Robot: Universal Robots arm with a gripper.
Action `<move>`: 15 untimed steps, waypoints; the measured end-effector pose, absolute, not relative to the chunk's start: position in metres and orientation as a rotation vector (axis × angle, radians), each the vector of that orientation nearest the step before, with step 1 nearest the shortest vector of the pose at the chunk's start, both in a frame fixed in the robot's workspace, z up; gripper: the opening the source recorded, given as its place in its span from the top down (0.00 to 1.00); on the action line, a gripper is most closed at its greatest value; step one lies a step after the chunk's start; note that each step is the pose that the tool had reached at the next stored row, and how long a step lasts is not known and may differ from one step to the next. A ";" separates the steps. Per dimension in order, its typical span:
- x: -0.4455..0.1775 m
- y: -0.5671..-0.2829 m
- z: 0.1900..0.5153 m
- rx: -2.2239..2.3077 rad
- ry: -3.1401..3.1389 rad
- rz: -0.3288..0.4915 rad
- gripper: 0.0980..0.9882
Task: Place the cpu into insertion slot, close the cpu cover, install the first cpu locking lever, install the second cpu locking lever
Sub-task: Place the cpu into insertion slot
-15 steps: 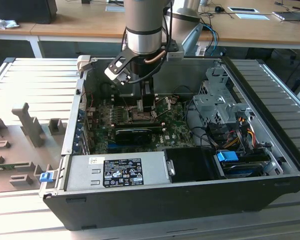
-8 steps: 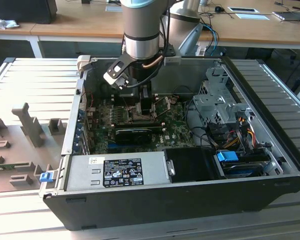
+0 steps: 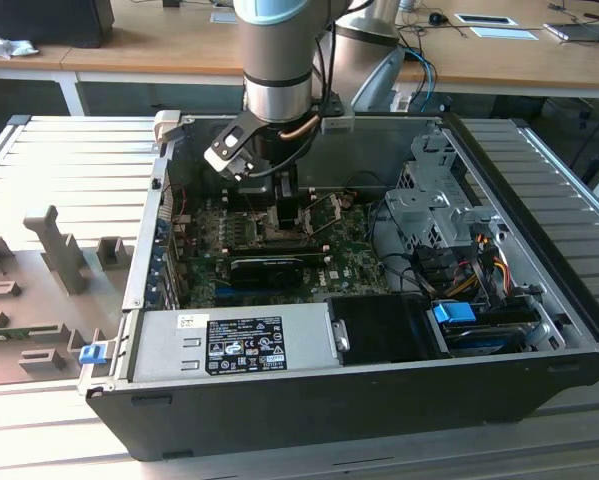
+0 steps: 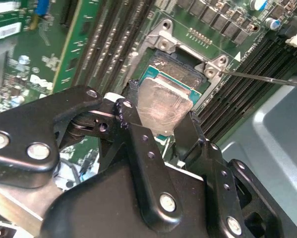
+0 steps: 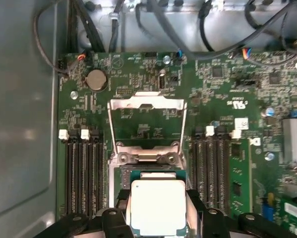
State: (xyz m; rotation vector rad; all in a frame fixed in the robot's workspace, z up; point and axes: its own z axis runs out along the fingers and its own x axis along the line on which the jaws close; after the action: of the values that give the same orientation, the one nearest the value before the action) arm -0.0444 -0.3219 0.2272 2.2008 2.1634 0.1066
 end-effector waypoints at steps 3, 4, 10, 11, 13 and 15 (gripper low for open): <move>-0.045 -0.318 0.221 2.199 2.166 0.107 0.51; -0.045 -0.317 0.219 2.194 2.170 0.107 0.51; -0.047 -0.316 0.209 2.192 2.173 0.107 0.51; -0.047 -0.316 0.208 2.198 2.167 0.107 0.51; -0.047 -0.316 0.206 2.199 2.166 0.106 0.51; -0.046 -0.316 0.203 2.200 2.167 0.105 0.51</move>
State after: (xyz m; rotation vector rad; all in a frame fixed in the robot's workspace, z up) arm -0.0463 -0.3163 0.2032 2.1996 2.1667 0.1048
